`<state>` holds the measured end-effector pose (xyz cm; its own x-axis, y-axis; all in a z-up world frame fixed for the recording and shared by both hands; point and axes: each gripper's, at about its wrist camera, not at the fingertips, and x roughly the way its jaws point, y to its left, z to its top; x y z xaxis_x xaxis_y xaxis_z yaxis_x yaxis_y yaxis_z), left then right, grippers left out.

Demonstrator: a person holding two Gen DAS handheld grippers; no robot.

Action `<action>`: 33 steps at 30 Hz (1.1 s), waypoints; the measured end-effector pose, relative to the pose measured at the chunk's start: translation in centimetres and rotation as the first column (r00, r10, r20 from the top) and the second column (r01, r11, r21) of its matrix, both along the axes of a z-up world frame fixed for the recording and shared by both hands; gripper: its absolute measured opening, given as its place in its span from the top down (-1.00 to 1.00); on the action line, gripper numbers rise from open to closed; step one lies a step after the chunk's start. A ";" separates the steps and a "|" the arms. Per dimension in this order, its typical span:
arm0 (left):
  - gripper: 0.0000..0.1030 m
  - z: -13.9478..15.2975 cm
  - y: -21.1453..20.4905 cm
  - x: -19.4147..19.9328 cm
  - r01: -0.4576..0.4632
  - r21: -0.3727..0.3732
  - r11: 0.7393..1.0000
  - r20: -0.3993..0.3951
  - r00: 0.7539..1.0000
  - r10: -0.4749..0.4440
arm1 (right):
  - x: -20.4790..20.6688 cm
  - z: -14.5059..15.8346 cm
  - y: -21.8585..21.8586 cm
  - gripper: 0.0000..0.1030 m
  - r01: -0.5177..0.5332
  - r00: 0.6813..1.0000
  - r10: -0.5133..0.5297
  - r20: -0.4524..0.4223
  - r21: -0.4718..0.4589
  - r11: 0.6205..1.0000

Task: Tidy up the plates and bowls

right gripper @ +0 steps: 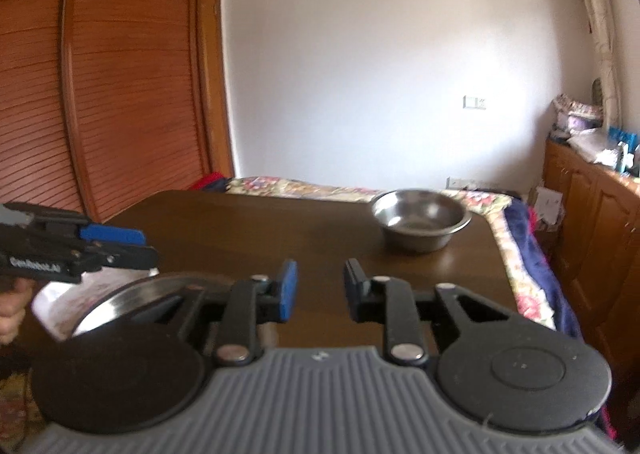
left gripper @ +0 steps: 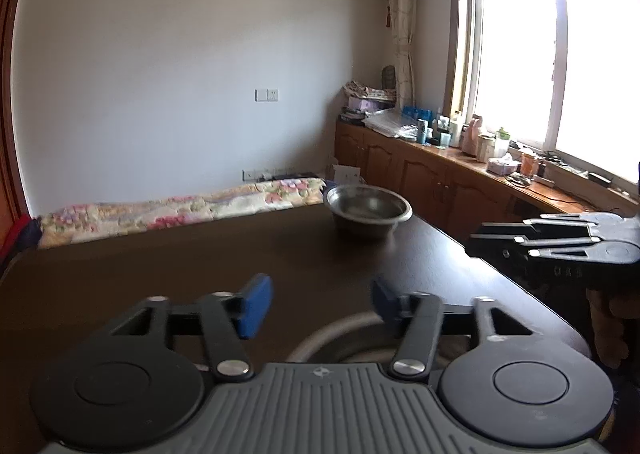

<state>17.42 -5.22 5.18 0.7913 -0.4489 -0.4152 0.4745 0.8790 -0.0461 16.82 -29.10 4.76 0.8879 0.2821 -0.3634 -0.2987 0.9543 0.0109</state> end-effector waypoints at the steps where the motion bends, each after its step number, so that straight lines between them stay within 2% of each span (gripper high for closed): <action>1: -0.95 0.1 -0.2 0.3 -0.004 0.003 1.000 0.015 1.000 0.004 | 0.4 0.0 -0.3 0.45 0.008 1.000 -0.008 0.001 -0.003 1.000; 3: -1.00 0.4 -0.7 1.1 -0.012 -0.002 1.000 0.042 0.999 0.013 | 1.0 -0.1 -0.7 0.44 0.021 1.000 -0.021 -0.004 -0.006 1.000; 5: -1.00 0.6 -1.1 1.9 -0.026 -0.003 1.000 0.057 0.998 0.027 | 1.5 -0.2 -1.1 0.26 0.031 0.999 -0.031 0.005 -0.016 0.999; 7: -1.00 0.8 -1.7 2.7 -0.029 0.001 1.000 0.066 0.997 0.029 | 2.0 -0.4 -1.7 -0.28 0.049 0.999 -0.049 0.019 -0.015 0.999; 11: -1.00 1.2 -2.9 4.6 -0.005 0.005 1.000 0.066 0.998 0.005 | 3.3 -0.6 -2.8 -0.66 0.066 0.997 -0.066 0.030 -0.003 0.998; 13: -1.00 1.5 -3.5 5.1 0.012 -0.004 1.000 0.066 0.998 -0.012 | 4.1 -0.7 -3.3 -0.91 0.073 0.997 -0.072 0.036 -0.005 0.997; 15: -1.00 1.9 -4.0 5.7 0.017 -0.003 1.000 0.072 0.997 -0.016 | 4.9 -0.7 -3.6 -1.00 0.074 0.996 -0.074 0.039 -0.005 0.997; 30: -1.00 2.4 -8.3 11.9 0.082 0.109 0.991 -0.006 0.997 -0.082 | 10.5 0.3 -5.4 -1.00 0.063 0.998 -0.063 0.021 -0.046 0.997; 33: -0.87 1.9 -9.4 13.3 0.090 0.127 0.988 -0.032 0.996 -0.087 | 11.9 0.2 -5.8 -1.00 0.062 0.998 -0.062 0.004 -0.040 0.997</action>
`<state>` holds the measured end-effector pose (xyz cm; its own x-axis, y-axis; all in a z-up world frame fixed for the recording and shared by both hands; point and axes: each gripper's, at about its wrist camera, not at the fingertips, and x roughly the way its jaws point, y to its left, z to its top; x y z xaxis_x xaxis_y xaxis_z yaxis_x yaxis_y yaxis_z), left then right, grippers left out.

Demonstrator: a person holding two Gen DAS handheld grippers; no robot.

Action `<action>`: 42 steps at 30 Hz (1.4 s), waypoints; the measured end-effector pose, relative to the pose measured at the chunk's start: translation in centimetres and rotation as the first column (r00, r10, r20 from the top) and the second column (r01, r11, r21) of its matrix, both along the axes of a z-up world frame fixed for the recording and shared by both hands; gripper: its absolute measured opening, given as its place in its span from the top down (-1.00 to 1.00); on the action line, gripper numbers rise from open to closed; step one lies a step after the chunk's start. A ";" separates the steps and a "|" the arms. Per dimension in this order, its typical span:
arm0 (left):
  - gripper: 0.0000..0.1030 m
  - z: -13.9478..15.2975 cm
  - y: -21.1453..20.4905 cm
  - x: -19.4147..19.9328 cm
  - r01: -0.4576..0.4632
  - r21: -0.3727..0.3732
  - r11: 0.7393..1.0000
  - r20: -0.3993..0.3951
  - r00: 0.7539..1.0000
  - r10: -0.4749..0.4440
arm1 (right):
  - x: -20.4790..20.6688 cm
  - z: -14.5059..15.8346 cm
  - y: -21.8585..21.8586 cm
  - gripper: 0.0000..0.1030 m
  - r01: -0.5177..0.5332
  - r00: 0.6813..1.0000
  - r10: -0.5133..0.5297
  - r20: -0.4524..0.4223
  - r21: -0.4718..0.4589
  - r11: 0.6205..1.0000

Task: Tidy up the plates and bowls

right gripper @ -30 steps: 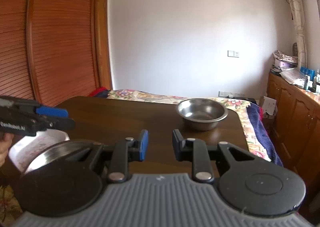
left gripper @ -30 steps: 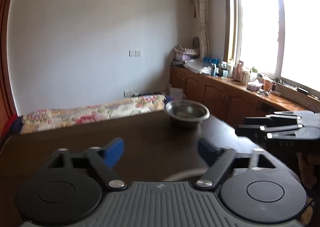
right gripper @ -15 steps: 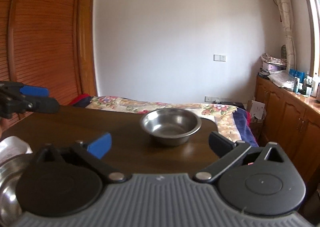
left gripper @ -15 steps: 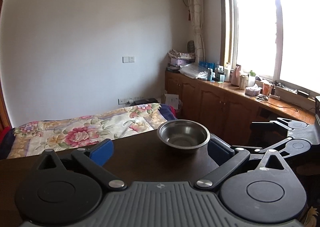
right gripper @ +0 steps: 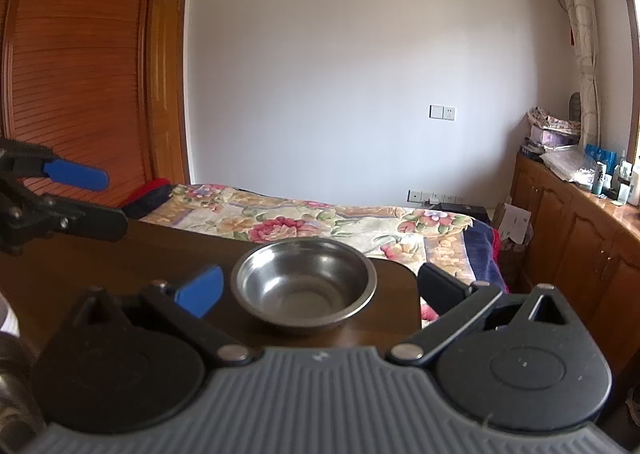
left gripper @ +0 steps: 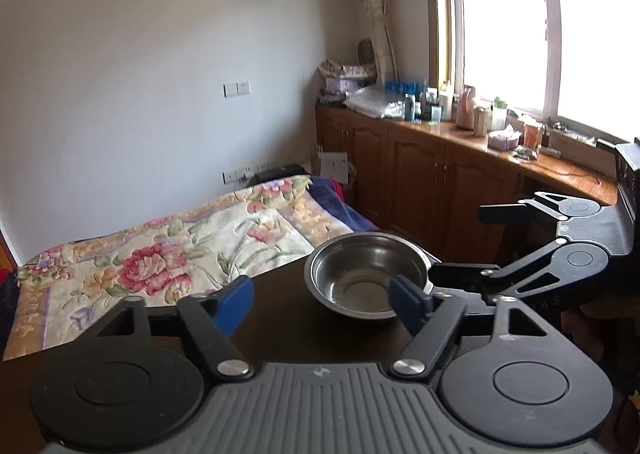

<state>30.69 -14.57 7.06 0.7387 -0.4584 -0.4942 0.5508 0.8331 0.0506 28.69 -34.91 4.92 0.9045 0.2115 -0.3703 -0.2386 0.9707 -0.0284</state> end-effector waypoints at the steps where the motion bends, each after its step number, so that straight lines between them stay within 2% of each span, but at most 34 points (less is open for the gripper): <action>1: -0.84 -0.2 -0.4 0.6 0.002 0.005 1.000 -0.011 1.000 -0.002 | 0.5 -0.1 -0.1 -1.00 0.002 1.000 -0.002 -0.008 0.005 1.000; 3: -0.72 -0.7 -0.9 1.7 0.005 0.007 1.000 -0.049 0.999 -0.004 | 1.3 -0.4 -0.3 -0.95 0.005 1.000 -0.005 -0.022 0.013 1.000; 4: -0.70 -0.9 -1.2 2.2 0.008 0.014 1.000 -0.069 0.998 -0.007 | 1.9 -0.6 -0.3 -0.83 0.006 0.999 -0.005 -0.036 0.015 1.000; 6: -0.65 -1.4 -1.8 3.3 0.020 0.035 0.999 -0.098 0.995 -0.016 | 2.6 -1.0 -0.4 -0.71 0.009 0.998 -0.008 -0.064 0.017 1.000; 8: -0.64 -2.0 -2.3 4.1 0.022 0.055 0.998 -0.115 0.993 -0.015 | 3.3 -1.4 -0.5 -0.67 0.012 0.996 -0.010 -0.086 0.029 1.000; 10: -0.64 -2.5 -2.7 4.9 0.016 0.067 0.998 -0.133 0.991 -0.007 | 4.0 -1.8 -0.7 -0.56 0.020 0.994 -0.015 -0.109 0.039 0.999; 17: -0.56 -4.0 -3.1 7.7 -0.007 0.061 0.998 -0.216 0.976 0.020 | 5.3 -2.7 -1.1 -0.51 0.025 0.986 -0.012 -0.167 0.077 0.997; 21: -0.49 -4.3 -2.8 8.6 -0.019 0.034 0.999 -0.257 0.966 0.027 | 5.6 -3.0 -0.9 -0.42 0.016 0.980 0.000 -0.198 0.078 0.997; 23: -0.41 -4.4 -2.7 8.8 -0.022 0.017 1.000 -0.274 0.961 0.026 | 5.6 -3.1 -0.9 -0.32 0.016 0.978 0.002 -0.210 0.084 0.996; 26: -0.12 -4.4 -2.9 9.0 -0.016 0.005 1.000 -0.293 0.956 0.017 | 5.7 -3.2 -0.9 -0.08 0.013 0.974 0.009 -0.227 0.095 0.995; 27: -0.04 -4.4 -3.0 8.9 -0.010 0.008 1.000 -0.294 0.956 0.012 | 5.7 -3.1 -0.9 0.07 0.012 0.973 0.010 -0.229 0.097 0.995; 28: -0.04 -4.3 -3.0 8.7 -0.013 0.014 1.000 -0.288 0.957 0.016 | 5.7 -3.1 -0.9 0.21 0.011 0.972 0.013 -0.233 0.100 0.995; 30: -0.04 -4.3 -3.0 8.5 -0.014 0.009 1.000 -0.293 0.956 0.016 | 5.6 -3.1 -0.8 0.35 0.012 0.972 0.012 -0.236 0.100 0.995; 42: -0.04 -2.8 -2.4 6.7 -0.029 0.003 1.000 -0.261 0.965 0.029 | 5.0 -2.4 -0.4 0.44 0.030 0.974 -0.010 -0.227 0.083 0.996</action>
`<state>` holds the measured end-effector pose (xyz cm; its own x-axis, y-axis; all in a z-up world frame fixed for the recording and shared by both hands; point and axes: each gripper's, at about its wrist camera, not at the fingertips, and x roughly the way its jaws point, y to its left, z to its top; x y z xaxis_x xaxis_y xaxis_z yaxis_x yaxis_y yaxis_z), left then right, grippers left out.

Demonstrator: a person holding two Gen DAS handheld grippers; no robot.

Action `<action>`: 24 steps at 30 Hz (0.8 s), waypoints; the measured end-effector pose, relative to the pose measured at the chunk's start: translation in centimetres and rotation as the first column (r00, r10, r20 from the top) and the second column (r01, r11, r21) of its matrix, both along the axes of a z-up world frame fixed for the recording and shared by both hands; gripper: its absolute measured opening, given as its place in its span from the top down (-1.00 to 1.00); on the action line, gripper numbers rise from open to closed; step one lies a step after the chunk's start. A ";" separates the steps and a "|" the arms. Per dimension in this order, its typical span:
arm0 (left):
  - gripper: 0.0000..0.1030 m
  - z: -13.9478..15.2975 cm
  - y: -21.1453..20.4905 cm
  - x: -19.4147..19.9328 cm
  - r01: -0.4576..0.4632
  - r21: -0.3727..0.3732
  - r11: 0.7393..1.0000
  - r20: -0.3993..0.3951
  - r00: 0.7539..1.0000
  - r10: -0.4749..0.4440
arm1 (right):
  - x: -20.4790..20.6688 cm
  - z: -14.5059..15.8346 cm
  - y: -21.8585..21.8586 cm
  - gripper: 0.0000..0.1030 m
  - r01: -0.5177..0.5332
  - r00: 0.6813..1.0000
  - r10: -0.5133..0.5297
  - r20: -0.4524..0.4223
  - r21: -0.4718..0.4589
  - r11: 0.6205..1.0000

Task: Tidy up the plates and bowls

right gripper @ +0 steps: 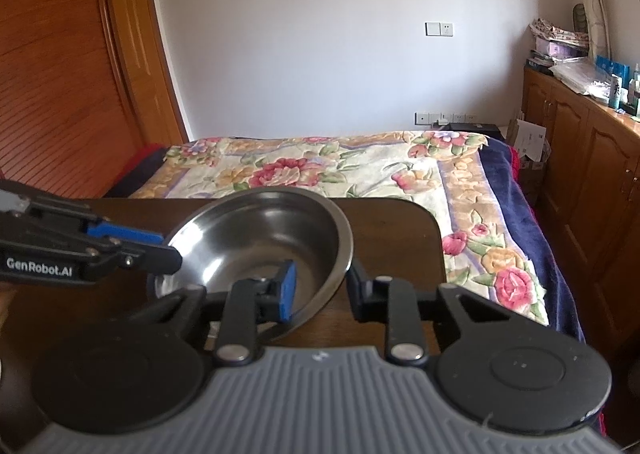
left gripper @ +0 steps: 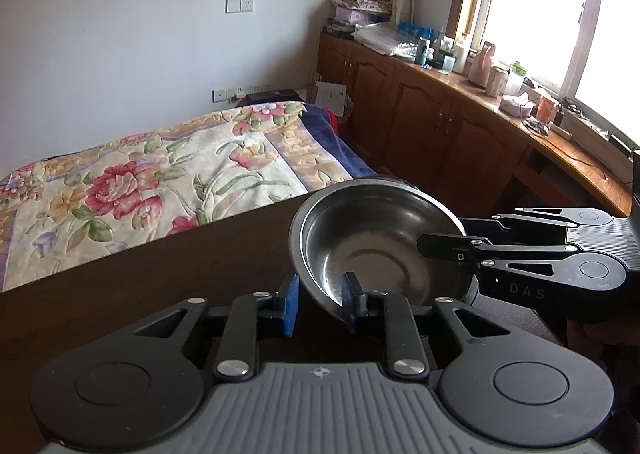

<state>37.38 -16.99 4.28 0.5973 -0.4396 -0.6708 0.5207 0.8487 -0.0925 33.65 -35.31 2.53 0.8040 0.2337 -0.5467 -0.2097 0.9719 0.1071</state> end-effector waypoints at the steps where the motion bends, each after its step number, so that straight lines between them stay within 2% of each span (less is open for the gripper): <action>1: -0.04 0.1 0.1 -0.2 -0.001 0.000 1.000 0.004 1.000 0.001 | -0.1 0.2 0.0 0.45 -0.001 1.000 0.001 0.005 0.000 1.000; 7: -0.04 1.6 0.5 -1.5 0.000 -0.008 1.000 0.031 1.000 0.000 | -1.0 1.1 0.0 0.57 -0.003 0.999 0.003 0.039 -0.010 1.000; 24: -0.04 5.2 3.3 -6.8 0.001 -0.029 1.000 0.110 0.994 0.002 | -5.0 4.3 1.5 0.57 -0.009 0.993 0.013 0.119 -0.032 0.999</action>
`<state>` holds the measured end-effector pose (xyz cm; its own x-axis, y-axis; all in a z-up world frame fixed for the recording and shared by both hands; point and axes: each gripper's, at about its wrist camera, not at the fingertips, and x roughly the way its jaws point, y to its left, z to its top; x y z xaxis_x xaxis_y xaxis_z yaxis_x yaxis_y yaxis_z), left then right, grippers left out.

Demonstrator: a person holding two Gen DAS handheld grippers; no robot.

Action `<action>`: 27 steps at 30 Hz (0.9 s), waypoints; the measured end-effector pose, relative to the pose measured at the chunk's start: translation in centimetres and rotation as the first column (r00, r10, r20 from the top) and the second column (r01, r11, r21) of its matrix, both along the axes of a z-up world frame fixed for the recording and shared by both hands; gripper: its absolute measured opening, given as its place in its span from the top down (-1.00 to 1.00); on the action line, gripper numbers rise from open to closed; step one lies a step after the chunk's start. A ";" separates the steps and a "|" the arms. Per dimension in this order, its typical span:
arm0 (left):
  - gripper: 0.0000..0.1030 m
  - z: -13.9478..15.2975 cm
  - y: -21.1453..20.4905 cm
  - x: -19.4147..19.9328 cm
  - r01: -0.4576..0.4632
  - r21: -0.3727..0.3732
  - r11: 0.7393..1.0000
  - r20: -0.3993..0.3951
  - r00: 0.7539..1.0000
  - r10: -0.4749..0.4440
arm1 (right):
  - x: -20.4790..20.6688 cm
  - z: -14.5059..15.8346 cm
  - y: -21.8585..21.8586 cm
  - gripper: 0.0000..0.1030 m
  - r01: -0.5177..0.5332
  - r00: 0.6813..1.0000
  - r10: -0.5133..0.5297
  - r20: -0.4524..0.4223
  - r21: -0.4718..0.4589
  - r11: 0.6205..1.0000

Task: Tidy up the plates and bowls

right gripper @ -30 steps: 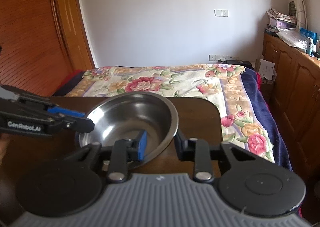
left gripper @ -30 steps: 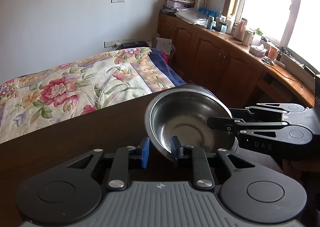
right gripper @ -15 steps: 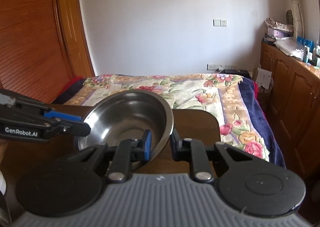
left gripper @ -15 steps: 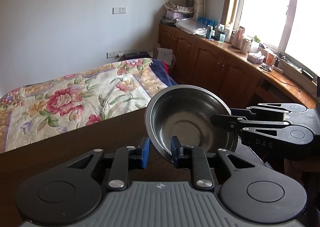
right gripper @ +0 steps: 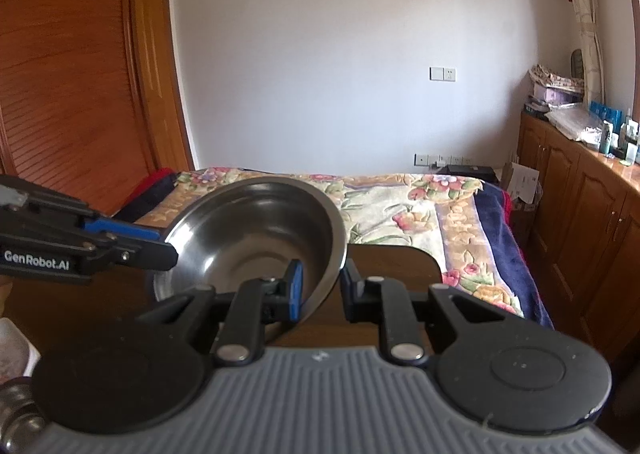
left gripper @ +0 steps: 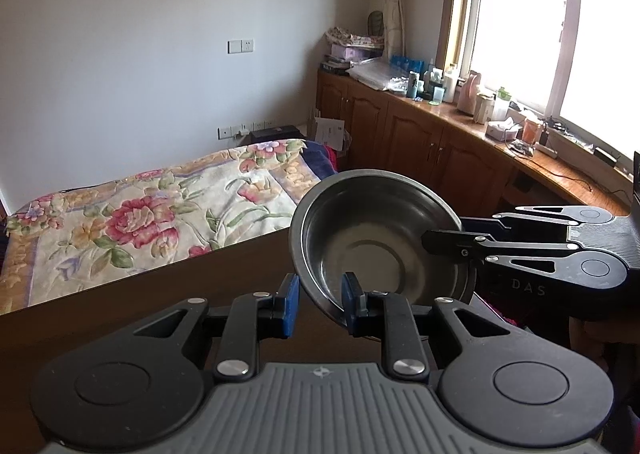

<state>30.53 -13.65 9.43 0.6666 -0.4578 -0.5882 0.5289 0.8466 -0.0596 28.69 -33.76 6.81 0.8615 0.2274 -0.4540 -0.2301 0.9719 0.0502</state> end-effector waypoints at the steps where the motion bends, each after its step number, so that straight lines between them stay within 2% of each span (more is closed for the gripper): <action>1: -0.04 0.1 0.2 -0.4 -0.002 -0.002 1.000 0.005 1.000 0.002 | -0.3 0.1 0.2 0.57 -0.002 1.000 0.002 0.004 -0.002 1.000; 27: -0.04 -0.1 7.5 -11.2 -0.046 -0.042 0.998 0.050 0.998 0.048 | -8.2 1.2 5.4 0.57 -0.079 0.996 0.080 0.047 -0.022 0.997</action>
